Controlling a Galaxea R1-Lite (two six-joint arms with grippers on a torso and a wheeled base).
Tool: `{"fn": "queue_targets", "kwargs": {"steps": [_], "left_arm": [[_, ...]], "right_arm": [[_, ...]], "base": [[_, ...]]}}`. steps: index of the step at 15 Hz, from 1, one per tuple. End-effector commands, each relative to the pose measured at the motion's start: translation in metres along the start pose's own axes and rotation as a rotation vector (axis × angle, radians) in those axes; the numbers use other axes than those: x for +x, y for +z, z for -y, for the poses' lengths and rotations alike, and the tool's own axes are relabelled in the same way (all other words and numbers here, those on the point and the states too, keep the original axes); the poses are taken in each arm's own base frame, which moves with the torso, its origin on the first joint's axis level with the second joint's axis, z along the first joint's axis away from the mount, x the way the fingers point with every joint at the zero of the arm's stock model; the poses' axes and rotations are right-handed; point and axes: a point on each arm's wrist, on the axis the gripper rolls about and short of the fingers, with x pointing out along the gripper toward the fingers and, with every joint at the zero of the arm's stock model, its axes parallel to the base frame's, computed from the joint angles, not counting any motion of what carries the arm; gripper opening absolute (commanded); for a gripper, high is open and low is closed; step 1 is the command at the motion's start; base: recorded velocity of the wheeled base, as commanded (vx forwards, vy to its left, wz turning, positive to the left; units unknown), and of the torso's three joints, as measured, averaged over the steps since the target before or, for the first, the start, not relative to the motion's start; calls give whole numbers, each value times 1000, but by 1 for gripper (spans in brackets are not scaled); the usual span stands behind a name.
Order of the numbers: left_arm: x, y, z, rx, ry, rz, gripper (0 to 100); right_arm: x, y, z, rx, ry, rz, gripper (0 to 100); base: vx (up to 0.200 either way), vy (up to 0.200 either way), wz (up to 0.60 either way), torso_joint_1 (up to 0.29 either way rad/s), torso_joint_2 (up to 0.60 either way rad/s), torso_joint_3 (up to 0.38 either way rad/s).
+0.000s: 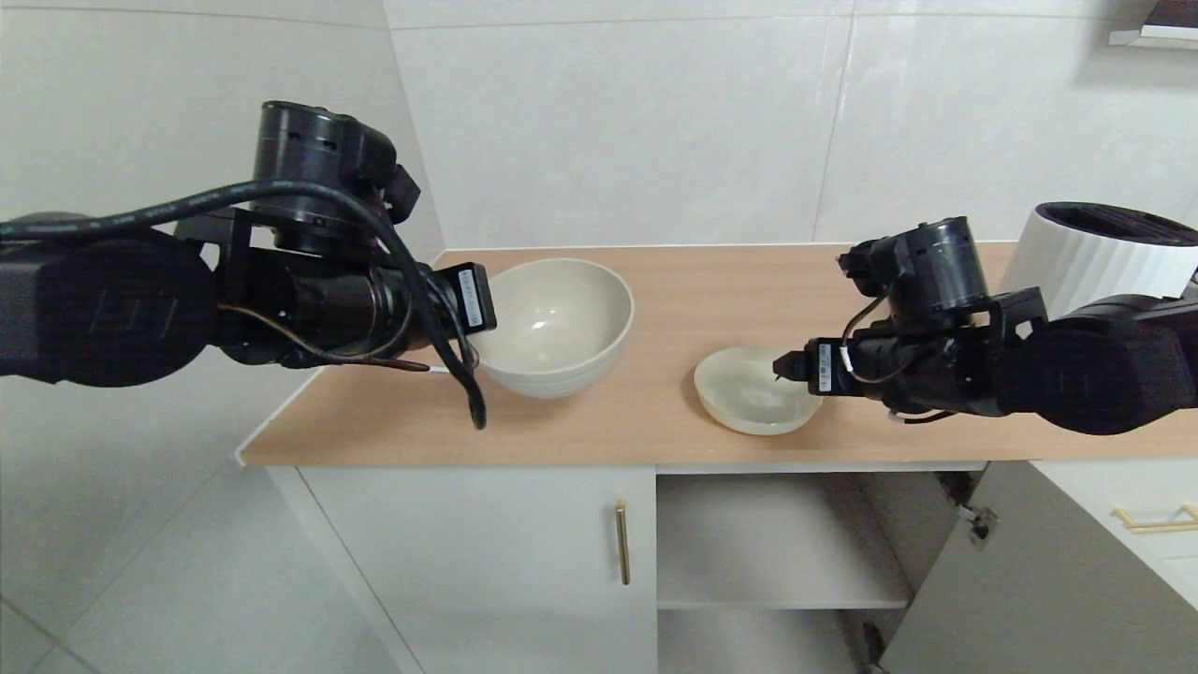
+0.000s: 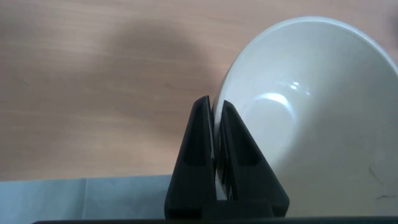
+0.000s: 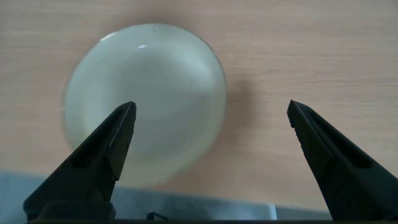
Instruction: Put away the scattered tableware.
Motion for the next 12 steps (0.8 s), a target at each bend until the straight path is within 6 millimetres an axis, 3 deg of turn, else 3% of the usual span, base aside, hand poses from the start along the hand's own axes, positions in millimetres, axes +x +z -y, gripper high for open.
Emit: {"fn": "queue_targets", "kwargs": {"steps": [1, 12], "left_arm": [[-12, 5, 0, -6, -11, 25, 0], [-12, 5, 0, -6, -11, 27, 0]], "right_arm": [[30, -12, -2, -2, -37, -51, 100], [45, -15, 4, 48, -53, -66, 100]], "base": [[0, 0, 0, 0, 0, 0], [0, 0, 0, 0, 0, 0]]}}
